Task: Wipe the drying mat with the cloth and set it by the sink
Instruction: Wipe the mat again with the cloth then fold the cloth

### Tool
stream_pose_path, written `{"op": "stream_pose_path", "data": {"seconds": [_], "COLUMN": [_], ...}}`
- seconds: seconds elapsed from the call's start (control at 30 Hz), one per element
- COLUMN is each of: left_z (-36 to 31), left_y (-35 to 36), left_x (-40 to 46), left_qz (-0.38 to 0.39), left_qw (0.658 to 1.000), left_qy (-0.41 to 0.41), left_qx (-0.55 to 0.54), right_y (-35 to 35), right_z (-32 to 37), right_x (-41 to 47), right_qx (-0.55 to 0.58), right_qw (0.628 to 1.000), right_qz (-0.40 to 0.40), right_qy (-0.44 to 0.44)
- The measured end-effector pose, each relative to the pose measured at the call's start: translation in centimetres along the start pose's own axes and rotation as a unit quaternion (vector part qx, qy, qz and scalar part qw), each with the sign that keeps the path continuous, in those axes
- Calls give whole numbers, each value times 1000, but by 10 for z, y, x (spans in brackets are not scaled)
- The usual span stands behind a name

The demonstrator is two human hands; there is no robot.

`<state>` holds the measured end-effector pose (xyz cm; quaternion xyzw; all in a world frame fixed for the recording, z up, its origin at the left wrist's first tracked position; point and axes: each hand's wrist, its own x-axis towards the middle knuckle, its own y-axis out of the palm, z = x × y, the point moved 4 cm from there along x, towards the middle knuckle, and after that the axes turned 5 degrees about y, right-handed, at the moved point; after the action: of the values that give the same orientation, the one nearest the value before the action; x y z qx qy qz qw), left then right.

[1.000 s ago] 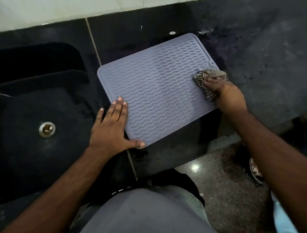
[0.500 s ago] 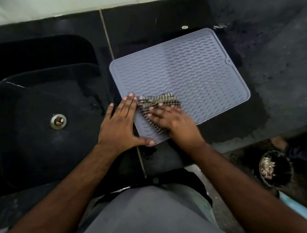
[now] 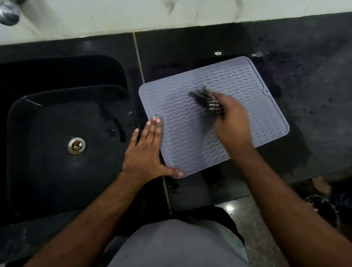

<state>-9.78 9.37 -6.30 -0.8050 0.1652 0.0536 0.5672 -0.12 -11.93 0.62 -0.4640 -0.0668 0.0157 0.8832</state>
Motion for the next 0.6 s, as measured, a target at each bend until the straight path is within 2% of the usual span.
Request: {"op": "stream_pose_path", "data": {"seconds": [0.13,0.17,0.27,0.43,0.6], "left_z": [0,0,1,-1,-3], "left_y": [1,1,3,1,-2], "left_x": [2,3,3,5,5], "left_qz": [-3,-9,-8,3,17], "left_qw": [999,999,999,997,997], "left_qy": [-2,-3,-9,-11,-16], "left_qx": [33,38,40,72,77], "right_y": [79,92,103,88,50], "right_z": [41,45,39,23,-29], "right_x": [-50,-60,-63,-35,-3], "right_qx": [-44,-52,-66,-167,-235], "right_qw": [983,979,978,940,942], "right_qz": [162,173,156,182,132], "right_qy": [-74,-97,-123,-235,-202]}}
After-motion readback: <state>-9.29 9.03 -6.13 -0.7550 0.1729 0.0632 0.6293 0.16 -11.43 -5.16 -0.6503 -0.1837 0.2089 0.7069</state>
